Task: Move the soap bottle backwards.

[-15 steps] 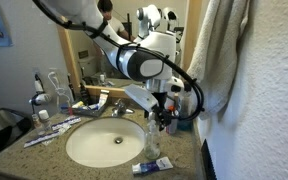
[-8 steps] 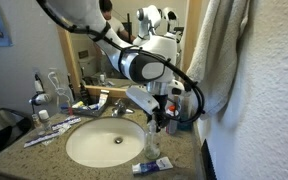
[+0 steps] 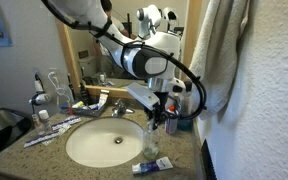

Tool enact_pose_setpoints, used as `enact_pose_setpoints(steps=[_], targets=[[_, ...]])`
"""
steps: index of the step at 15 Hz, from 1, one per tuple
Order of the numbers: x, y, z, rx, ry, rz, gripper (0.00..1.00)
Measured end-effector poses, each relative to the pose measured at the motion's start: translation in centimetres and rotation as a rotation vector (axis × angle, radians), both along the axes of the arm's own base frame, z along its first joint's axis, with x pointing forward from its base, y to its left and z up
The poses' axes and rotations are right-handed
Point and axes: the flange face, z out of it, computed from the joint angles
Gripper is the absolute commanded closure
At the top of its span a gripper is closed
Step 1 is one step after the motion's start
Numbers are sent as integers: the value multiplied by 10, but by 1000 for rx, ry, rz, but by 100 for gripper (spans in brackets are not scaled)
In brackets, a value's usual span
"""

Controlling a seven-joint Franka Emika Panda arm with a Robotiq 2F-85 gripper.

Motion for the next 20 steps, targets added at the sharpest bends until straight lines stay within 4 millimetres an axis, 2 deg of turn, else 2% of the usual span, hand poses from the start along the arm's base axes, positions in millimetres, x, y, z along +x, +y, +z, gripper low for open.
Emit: enact_pose_setpoints(steps=[3,6,10,13,17,20], targets=[[7,3,10,11,8,13,88],[26,20,28,-9,12,49,88],[66,60,58,-70,-11,134,88],[90,98,78,-75,-13,207,88],[111,144,99,-55,2,294,88],[125,166,107,-76,-12,347,88]])
